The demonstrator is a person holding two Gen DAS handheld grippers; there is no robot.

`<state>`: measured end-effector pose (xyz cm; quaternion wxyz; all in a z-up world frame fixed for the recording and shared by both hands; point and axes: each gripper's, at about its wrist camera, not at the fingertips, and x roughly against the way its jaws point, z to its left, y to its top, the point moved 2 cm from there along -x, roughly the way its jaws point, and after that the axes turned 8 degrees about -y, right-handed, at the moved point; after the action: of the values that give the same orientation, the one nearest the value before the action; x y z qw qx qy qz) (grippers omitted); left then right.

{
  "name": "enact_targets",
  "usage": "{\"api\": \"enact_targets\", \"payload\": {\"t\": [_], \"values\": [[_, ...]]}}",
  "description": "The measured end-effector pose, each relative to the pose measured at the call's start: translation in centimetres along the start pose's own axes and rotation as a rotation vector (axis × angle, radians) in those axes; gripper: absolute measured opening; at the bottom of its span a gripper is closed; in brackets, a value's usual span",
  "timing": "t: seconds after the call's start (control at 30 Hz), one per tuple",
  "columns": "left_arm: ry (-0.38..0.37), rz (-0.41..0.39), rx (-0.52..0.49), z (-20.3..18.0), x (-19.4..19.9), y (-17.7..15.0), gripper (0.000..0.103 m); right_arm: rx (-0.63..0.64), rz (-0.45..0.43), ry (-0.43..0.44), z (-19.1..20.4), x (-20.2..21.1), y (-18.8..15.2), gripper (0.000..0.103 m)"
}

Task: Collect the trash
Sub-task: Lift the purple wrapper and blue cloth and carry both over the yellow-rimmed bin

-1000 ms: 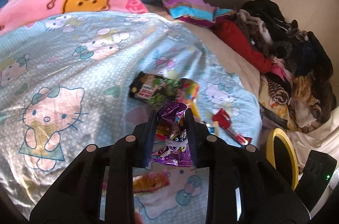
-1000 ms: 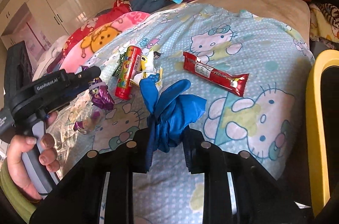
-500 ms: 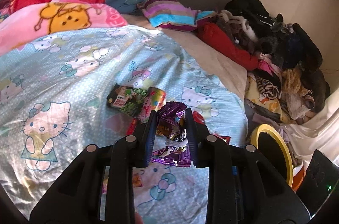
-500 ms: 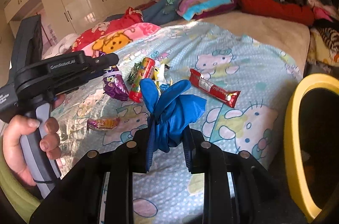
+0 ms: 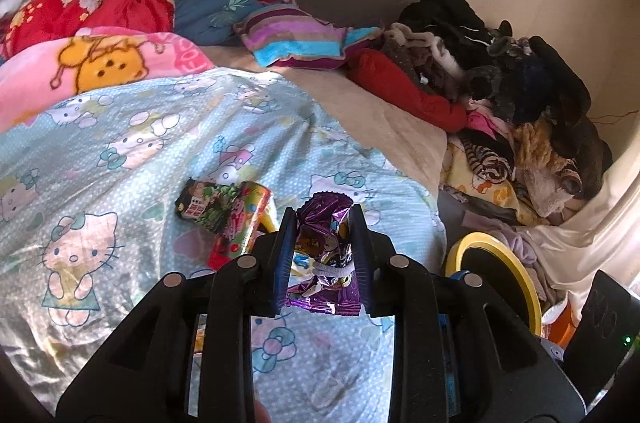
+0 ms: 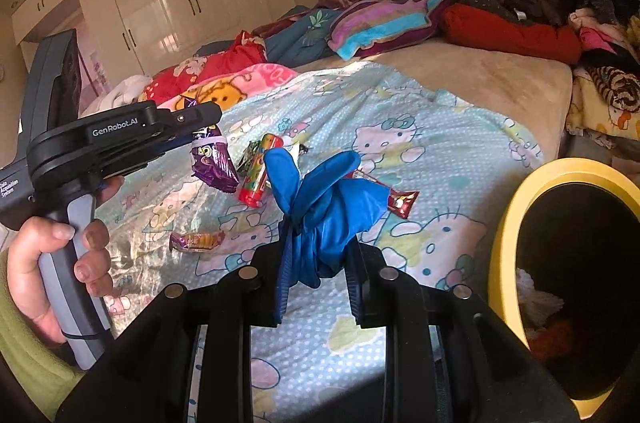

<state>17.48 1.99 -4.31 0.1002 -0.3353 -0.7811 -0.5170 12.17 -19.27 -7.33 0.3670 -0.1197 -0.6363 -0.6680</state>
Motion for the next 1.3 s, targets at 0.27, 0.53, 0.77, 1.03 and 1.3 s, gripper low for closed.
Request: {"api": "enact_targets", "payload": {"t": [0.27, 0.53, 0.77, 1.03, 1.3], "values": [[-0.021, -0.006, -0.030, -1.9, 0.6, 0.2, 0.020, -0.003, -0.015, -0.008, -0.7, 1.3, 0.1, 0.023], [-0.053, -0.003, -0.054, -3.8, 0.9, 0.0, 0.020, -0.018, -0.042, -0.028, -1.9, 2.8, 0.4, 0.023], [-0.074, 0.007, -0.093, -5.8, 0.9, -0.6, 0.020, -0.053, -0.062, -0.045, -3.5, 4.0, 0.6, 0.023], [-0.103, 0.021, -0.127, -7.8, 0.8, -1.2, 0.020, -0.067, -0.086, -0.052, -4.7, 5.3, 1.0, 0.024], [-0.128, 0.034, -0.156, -9.3, 0.7, -1.7, 0.020, -0.084, -0.103, -0.064, -5.8, 6.1, 1.1, 0.024]]}}
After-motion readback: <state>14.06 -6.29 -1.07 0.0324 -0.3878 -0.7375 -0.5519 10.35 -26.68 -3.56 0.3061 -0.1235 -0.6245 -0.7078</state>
